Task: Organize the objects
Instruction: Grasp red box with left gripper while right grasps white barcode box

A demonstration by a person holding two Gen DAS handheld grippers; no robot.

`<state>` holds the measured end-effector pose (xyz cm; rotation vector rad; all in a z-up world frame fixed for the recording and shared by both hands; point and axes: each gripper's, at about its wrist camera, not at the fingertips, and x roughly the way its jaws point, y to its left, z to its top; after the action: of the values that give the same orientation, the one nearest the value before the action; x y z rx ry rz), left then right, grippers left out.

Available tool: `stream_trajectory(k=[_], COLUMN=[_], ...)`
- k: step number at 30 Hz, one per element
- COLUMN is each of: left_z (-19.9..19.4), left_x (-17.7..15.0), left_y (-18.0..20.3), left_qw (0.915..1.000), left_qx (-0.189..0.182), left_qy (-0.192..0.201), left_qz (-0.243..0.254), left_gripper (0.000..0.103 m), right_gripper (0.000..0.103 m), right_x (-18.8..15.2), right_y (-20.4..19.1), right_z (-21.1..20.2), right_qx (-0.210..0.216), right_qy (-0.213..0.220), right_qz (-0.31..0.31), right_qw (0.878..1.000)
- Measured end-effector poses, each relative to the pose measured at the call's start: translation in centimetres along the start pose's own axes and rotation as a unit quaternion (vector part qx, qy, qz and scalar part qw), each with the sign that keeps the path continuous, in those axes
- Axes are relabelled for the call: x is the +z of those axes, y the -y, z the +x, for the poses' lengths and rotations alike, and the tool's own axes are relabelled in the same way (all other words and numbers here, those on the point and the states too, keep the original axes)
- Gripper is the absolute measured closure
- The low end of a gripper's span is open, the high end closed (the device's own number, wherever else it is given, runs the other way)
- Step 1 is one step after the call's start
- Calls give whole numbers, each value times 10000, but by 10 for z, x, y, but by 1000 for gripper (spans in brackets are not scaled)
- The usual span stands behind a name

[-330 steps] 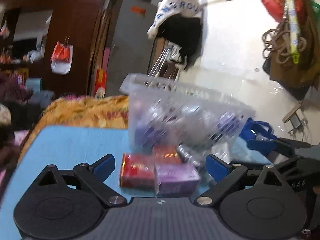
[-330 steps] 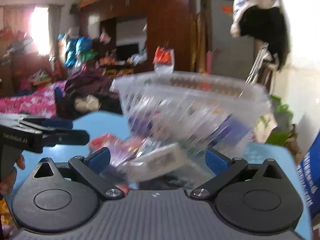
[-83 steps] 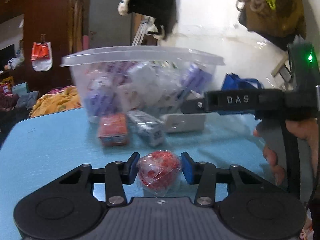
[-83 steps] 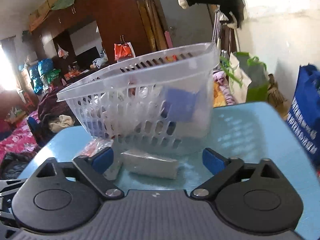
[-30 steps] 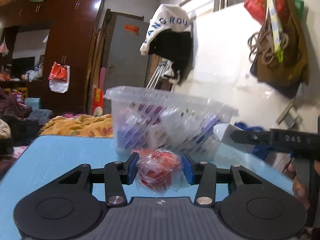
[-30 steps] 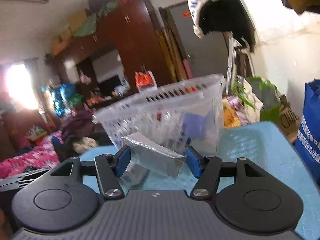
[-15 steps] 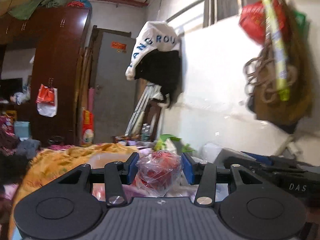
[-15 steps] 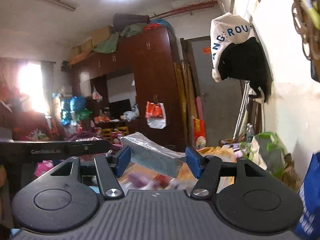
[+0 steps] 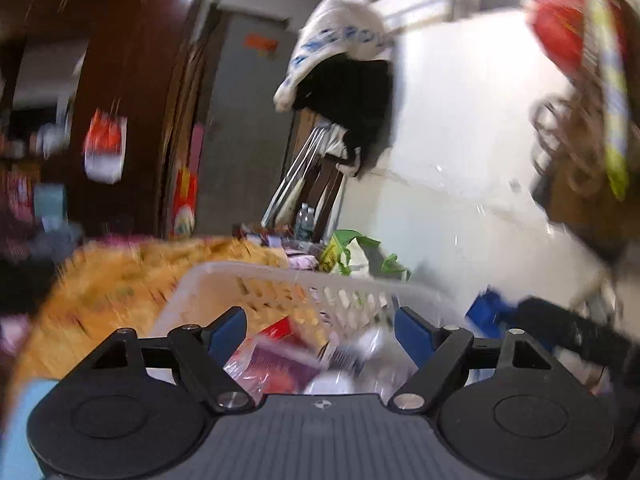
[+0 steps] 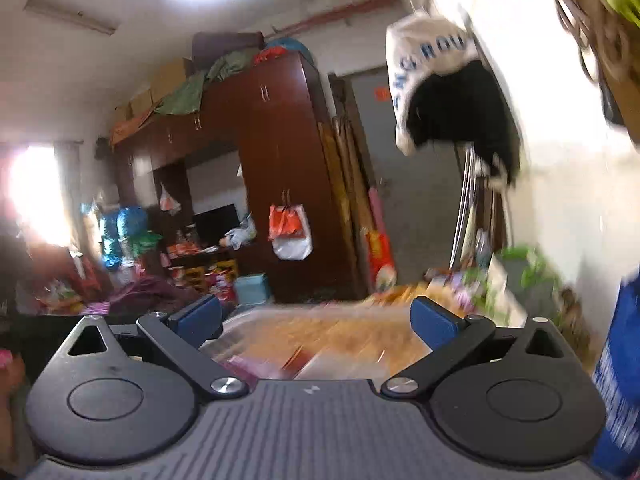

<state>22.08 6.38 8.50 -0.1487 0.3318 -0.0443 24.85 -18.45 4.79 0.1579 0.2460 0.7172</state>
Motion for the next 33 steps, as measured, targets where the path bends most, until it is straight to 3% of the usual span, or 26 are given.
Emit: stream_trajectory(k=[4, 7, 13, 15, 17, 21, 22, 23, 28, 33], left_z=[-22, -16, -23, -26, -26, -24, -22, -20, -7, 10], left_x=[-32, -58, -76, -78, -80, -86, -87, -88, -92, -95], left_y=[5, -2, -26, -32, -40, -43, -42, -42, -30, -17], left_qw=[9973, 9940, 9926, 9913, 9918, 9913, 9909, 9907, 9898, 9880], left_qx=[458, 547, 859, 1012, 975, 980, 988, 983, 840, 729], left_qy=[-350, -736, -695, -681, -728, -813, -853, -883, -1078, -1326], left_qz=[452, 597, 499, 501, 390, 324, 330, 338, 405, 319], left_gripper=[14, 15, 16, 16, 16, 16, 16, 16, 16, 16], right_gripper=[0, 1, 3, 13, 30, 45, 55, 61, 62, 61], right_x=[-42, -65, -80, -83, -85, -95, -97, -99, -96, -90], right_y=[-27, -50, -66, -71, -73, -76, -76, -76, -63, -37], right_z=[11, 34, 51, 61, 71, 78, 78, 77, 52, 24], right_qx=[168, -75, 142, 22, 6, 24, 6, -24, -85, -134], right_qy=[-674, -1278, -1368, -1583, -1822, -2166, -2221, -2244, -2058, -1732], right_qz=[-551, -925, -1088, -1208, -1214, -1245, -1304, -1357, -1408, -1081], right_qw=[9961, 9874, 9845, 9800, 9757, 9683, 9663, 9650, 9684, 9788])
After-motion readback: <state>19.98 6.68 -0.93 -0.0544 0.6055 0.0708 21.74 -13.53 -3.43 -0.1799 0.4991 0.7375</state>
